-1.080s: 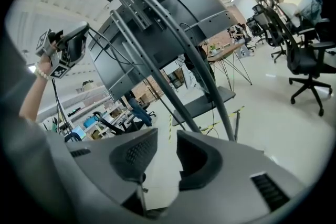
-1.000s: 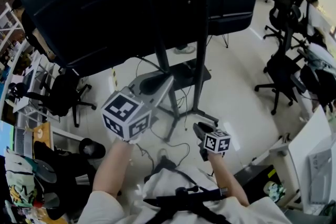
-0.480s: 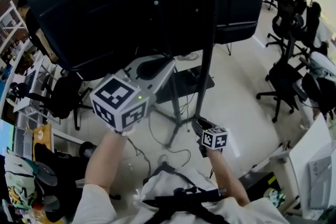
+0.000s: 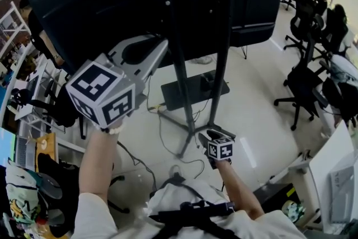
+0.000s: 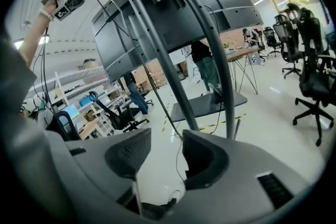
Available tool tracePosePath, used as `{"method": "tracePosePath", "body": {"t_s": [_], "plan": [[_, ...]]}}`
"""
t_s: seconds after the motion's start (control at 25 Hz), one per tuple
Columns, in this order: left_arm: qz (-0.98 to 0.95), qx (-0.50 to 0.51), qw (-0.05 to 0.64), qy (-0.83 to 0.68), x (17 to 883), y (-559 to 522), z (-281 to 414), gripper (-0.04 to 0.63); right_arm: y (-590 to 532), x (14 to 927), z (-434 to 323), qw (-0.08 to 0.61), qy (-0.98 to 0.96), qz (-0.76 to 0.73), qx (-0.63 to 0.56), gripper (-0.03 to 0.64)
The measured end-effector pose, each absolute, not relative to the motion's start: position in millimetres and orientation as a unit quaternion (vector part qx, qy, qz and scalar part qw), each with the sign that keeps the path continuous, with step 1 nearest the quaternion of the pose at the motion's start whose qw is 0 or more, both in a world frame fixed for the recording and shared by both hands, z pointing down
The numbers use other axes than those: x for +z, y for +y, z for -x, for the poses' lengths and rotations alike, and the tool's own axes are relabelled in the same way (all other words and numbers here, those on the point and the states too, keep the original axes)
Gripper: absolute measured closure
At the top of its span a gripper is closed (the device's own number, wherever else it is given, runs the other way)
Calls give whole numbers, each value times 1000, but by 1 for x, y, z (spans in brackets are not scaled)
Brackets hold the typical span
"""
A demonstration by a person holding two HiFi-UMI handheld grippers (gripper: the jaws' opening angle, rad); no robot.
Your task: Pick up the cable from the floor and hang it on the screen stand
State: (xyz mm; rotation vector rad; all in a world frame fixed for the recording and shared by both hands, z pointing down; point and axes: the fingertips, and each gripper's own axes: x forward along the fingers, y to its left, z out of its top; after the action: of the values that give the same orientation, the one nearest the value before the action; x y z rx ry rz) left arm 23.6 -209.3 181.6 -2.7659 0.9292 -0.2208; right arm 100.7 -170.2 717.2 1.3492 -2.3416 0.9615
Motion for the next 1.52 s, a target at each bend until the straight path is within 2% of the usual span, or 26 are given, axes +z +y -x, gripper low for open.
{"method": "tracePosePath", "body": {"t_s": [0.44,0.68,1.52], "plan": [[946,-58,94,303,161,-210,1,578,-187,702,-48,150,-835,-433,304,407],[949,-47,85,299,149,-213,22,578,-207,697,-17,185,-853,-418,251,407],[961,-44,94,256,123,-235,37,578,-279,738,13,238,-830,-458,210,414]]}}
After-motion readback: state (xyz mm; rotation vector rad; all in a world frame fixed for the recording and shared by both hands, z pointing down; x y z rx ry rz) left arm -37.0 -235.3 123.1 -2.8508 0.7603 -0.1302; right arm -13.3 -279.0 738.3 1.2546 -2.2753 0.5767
